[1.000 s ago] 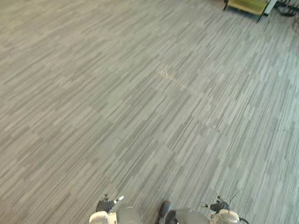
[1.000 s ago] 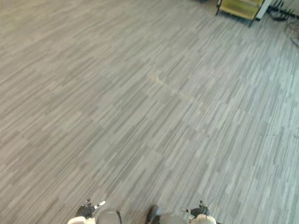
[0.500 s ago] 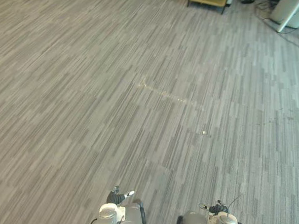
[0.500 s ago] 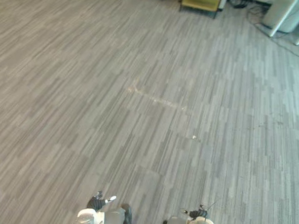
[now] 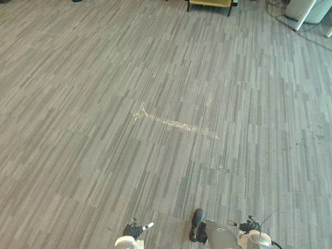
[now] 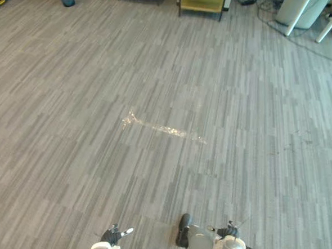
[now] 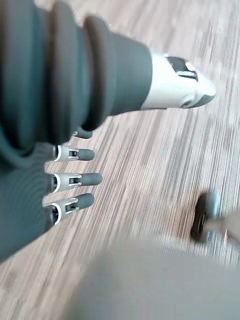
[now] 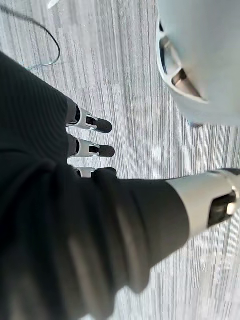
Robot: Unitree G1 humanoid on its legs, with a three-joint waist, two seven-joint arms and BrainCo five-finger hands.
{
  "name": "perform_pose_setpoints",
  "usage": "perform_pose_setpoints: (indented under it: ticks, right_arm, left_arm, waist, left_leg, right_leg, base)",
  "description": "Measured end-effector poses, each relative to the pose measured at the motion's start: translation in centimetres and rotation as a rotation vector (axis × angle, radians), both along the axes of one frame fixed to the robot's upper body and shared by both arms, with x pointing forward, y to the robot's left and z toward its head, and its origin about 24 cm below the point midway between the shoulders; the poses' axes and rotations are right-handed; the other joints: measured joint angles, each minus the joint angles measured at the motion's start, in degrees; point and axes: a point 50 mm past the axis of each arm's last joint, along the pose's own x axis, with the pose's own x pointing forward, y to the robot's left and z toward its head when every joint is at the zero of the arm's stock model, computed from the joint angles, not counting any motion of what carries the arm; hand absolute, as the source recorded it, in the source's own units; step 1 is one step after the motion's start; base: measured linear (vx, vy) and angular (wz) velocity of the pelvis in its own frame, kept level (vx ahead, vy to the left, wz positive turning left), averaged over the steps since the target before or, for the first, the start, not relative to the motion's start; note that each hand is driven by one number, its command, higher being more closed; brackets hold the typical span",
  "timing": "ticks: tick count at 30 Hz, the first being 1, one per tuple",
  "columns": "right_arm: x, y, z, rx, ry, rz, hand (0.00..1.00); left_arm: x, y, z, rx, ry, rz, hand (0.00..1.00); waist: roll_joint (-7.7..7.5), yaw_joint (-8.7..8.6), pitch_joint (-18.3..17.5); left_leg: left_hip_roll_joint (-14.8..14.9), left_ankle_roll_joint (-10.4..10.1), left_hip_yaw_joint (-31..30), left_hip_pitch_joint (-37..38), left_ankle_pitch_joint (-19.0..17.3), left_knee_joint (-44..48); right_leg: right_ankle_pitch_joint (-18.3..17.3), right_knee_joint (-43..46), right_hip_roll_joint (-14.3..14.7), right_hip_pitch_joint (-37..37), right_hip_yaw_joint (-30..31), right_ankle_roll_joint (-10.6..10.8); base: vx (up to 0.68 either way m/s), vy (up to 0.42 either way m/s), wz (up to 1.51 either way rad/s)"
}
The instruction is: Pick up cushions and gather them together orderly.
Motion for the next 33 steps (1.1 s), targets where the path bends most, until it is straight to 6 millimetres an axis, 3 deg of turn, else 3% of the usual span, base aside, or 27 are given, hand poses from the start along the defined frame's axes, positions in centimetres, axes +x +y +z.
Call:
perform_pose_setpoints:
  ticks: [1,2,5,6,7,8,9,10,11,13,16,18,19,20,22,24,25,26,27,28,30,31,33]
  right_arm:
    - [-0.3,0.2,-0.1,0.011,0.005,-0.010,0.00]
    - [-0.4,0.3,-0.2,0.013,0.007,-0.012,0.00]
    - [0.2,0.6,-0.1,0.027,-0.009,-0.025,0.00]
    - [0.5,0.8,0.0,0.028,-0.014,-0.021,0.00]
    - [0.7,1.0,0.0,0.027,-0.023,-0.020,0.00]
    - [0.6,1.1,-0.1,0.028,-0.015,-0.014,0.00]
    - [0.2,1.2,-0.2,0.022,0.002,0.006,0.00]
    - [0.1,1.5,-0.3,0.028,0.008,0.010,0.00]
    - [-0.2,1.9,-0.5,0.040,0.022,0.011,0.00]
    - [-0.3,2.1,-0.6,0.046,0.025,0.009,0.00]
    - [-0.4,2.1,-0.6,0.041,0.028,0.017,0.00]
    - [-0.4,2.0,-0.5,0.030,0.028,0.026,0.00]
    - [-0.3,2.0,-0.5,0.025,0.023,0.033,0.00]
    - [-0.3,1.9,-0.5,0.024,0.022,0.035,0.00]
    - [0.4,1.8,-0.2,0.015,0.001,0.043,0.00]
    - [1.0,1.7,0.1,0.010,-0.025,0.047,0.00]
    - [1.0,1.7,0.1,0.009,-0.025,0.048,0.00]
    - [0.8,1.6,0.0,0.009,-0.020,0.049,0.00]
    - [1.0,0.6,0.3,-0.015,-0.022,0.057,0.00]
    - [1.1,0.6,0.3,-0.016,-0.024,0.059,0.00]
    - [1.0,0.1,0.3,-0.021,-0.028,0.043,0.00]
    - [1.1,0.4,0.3,-0.015,-0.031,0.051,0.00]
    - [1.0,0.9,0.2,-0.005,-0.019,0.078,0.00]
  left_arm:
    - [0.6,0.3,0.4,0.011,-0.036,-0.002,0.00]
    - [0.9,0.3,0.6,0.012,-0.052,-0.003,0.00]
    - [1.4,0.1,0.9,0.011,-0.078,-0.009,0.00]
    - [1.3,0.2,0.9,0.014,-0.075,-0.007,0.00]
    - [1.3,0.2,0.8,0.018,-0.073,-0.005,0.00]
    - [1.3,0.4,0.8,0.023,-0.071,-0.005,0.00]
    - [0.9,0.5,0.6,0.028,-0.056,-0.001,0.00]
    - [0.9,0.6,0.6,0.032,-0.056,0.001,0.00]
    - [1.1,1.0,0.8,0.042,-0.061,0.002,0.00]
    - [1.3,1.1,0.8,0.049,-0.064,0.000,0.00]
    - [0.8,1.7,0.6,0.077,-0.032,-0.037,0.00]
    - [0.3,2.2,0.4,0.093,-0.010,-0.033,0.00]
    - [0.1,2.4,0.4,0.104,0.001,-0.025,0.00]
    - [0.1,2.4,0.4,0.103,0.001,-0.025,0.00]
    - [0.5,2.3,0.5,0.101,-0.009,-0.024,0.00]
    - [0.6,2.3,0.5,0.101,-0.009,-0.026,0.00]
    - [0.4,2.4,0.4,0.101,-0.004,-0.025,0.00]
    - [-0.1,2.5,0.3,0.100,0.010,-0.022,0.00]
    - [-0.6,1.7,-0.1,0.078,0.027,-0.019,0.00]
    - [-0.7,1.5,-0.1,0.071,0.029,-0.022,0.00]
    - [-0.7,0.5,-0.3,0.037,0.031,-0.010,0.00]
    - [-0.9,0.4,-0.4,0.016,0.033,0.017,0.00]
    - [-0.5,0.8,-0.1,0.010,0.005,0.036,0.00]
  waist:
    - [-1.41,0.48,0.35]
    - [-1.90,0.68,0.43]
    - [-1.94,1.12,0.32]
    - [-1.99,1.26,0.39]
    - [-2.04,1.30,0.48]
    - [-2.53,1.50,0.61]
    - [-3.06,2.27,0.14]
    - [-3.44,2.34,-0.28]
    - [-4.75,2.31,-0.58]
    - [-5.10,2.61,-0.81]
    - [-6.71,1.43,-1.00]
    - [-6.64,0.68,-0.80]
    - [-6.46,0.62,-0.72]
    - [-6.44,0.61,-0.71]
    - [-5.80,0.48,-0.42]
    - [-5.51,-0.27,-0.23]
    - [-5.83,-0.41,-0.26]
    - [-6.56,-0.62,-0.24]
    - [-4.59,-0.40,-0.81]
    - [-4.08,-0.33,-1.03]
    - [-1.68,-0.46,-0.88]
    - [-0.79,-0.47,-0.29]
    - [-1.01,0.32,0.53]
  left_leg:
    - [-0.41,0.76,2.29,-4.03,-1.58,1.32]
    - [-0.61,0.98,3.52,-5.79,-2.23,0.05]
    - [-4.00,1.73,6.69,-10.61,-3.00,-19.13]
    - [-6.28,2.00,6.37,-10.84,-0.74,-31.54]
    - [-7.47,2.13,6.27,-10.62,1.57,-37.87]
    - [-8.92,1.92,6.27,-9.74,7.48,-44.72]
    - [-9.87,1.98,6.59,-8.02,13.42,-46.92]
    - [-10.85,3.23,6.43,-8.38,13.64,-45.54]
    - [-11.81,4.94,6.35,-9.99,9.83,-41.01]
    - [-11.69,5.99,6.72,-10.58,3.91,-34.10]
    - [-13.71,7.40,6.63,-4.07,-1.39,-33.78]
    - [-13.89,7.68,6.42,2.25,-2.70,-36.47]
    - [-13.31,7.65,5.89,7.82,-2.70,-40.56]
    - [-13.19,7.65,5.83,8.19,-2.69,-40.94]
    - [-11.58,7.64,5.19,12.12,-2.69,-44.61]
    - [-10.18,6.86,4.97,14.49,-3.15,-46.48]
    - [-10.04,5.69,4.89,15.96,-3.85,-47.05]
    - [-10.36,3.36,4.63,18.41,-5.37,-46.99]
    - [-8.25,2.94,3.24,19.54,-5.86,-46.10]
    - [-7.90,2.90,2.62,18.81,-5.68,-44.57]
    - [-5.39,1.94,0.22,13.97,-5.04,-31.25]
    - [-3.29,0.01,-1.76,8.42,-1.69,-16.80]
    - [-1.52,-0.15,-1.86,2.65,-3.18,-2.62]
  right_leg:
    - [-0.66,-2.12,-0.06,3.75,0.18,0.30]
    - [-0.67,-3.28,-0.04,5.07,0.34,0.39]
    - [-0.23,-7.94,-0.40,8.83,2.13,1.97]
    - [-0.65,-9.23,-1.24,10.00,2.88,3.12]
    - [-1.13,-9.73,-1.80,10.91,2.97,3.87]
    - [-2.10,-10.18,-2.75,12.34,3.49,5.26]
    - [-3.15,-11.01,-3.48,14.03,4.43,7.01]
    - [-3.89,-11.10,-4.40,14.61,4.66,7.76]
    - [-4.69,-9.88,-5.81,14.68,4.47,8.78]
    - [-5.52,-0.75,-7.65,12.74,6.11,9.99]
    - [-4.76,30.87,-13.64,1.23,8.82,11.93]
    - [-6.73,38.26,-14.33,-2.94,7.14,10.29]
    - [-8.47,34.97,-13.98,-5.31,2.23,7.98]
    - [-8.64,34.30,-13.88,-5.53,1.72,7.68]
    - [-8.68,23.32,-10.81,-9.59,-1.39,6.44]
    - [-3.08,9.05,-7.33,-12.75,-1.01,6.28]
    - [1.44,2.52,-6.30,-12.91,-0.58,6.03]
    - [10.52,-2.61,-5.90,-12.43,0.97,4.35]
    - [9.25,1.21,-4.09,-12.31,1.83,2.01]
    - [7.11,2.54,-3.81,-12.75,1.97,1.73]
    - [3.49,3.98,-1.94,-10.84,0.52,0.19]
    - [1.98,1.86,0.17,-6.75,0.59,-0.19]
    - [0.59,-0.70,1.94,-0.82,0.66,-1.01]
  base:
    - [0.39,-0.125,-0.01]
    - [0.36,-0.104,-0.07]
    - [0.33,0.012,-0.25]
    - [0.45,0.164,-0.26]
    - [0.48,0.217,-0.18]
    - [0.53,0.233,-0.17]
    - [0.47,0.188,-0.13]
    - [0.50,0.159,-0.02]
    - [0.50,0.158,0.11]
    - [0.50,0.199,0.00]
    - [0.53,0.192,0.11]
    - [0.58,0.031,0.24]
    - [0.53,-0.005,0.13]
    - [0.52,-0.047,0.21]
    - [0.40,-0.075,0.20]
    - [0.56,-0.173,0.28]
    - [0.65,-0.261,0.34]
    - [0.67,-0.266,0.22]
    - [0.56,-0.221,0.15]
    - [0.53,-0.207,0.03]
    - [0.53,-0.203,0.05]
    - [0.54,-0.158,0.00]
    - [0.51,-0.115,-0.16]
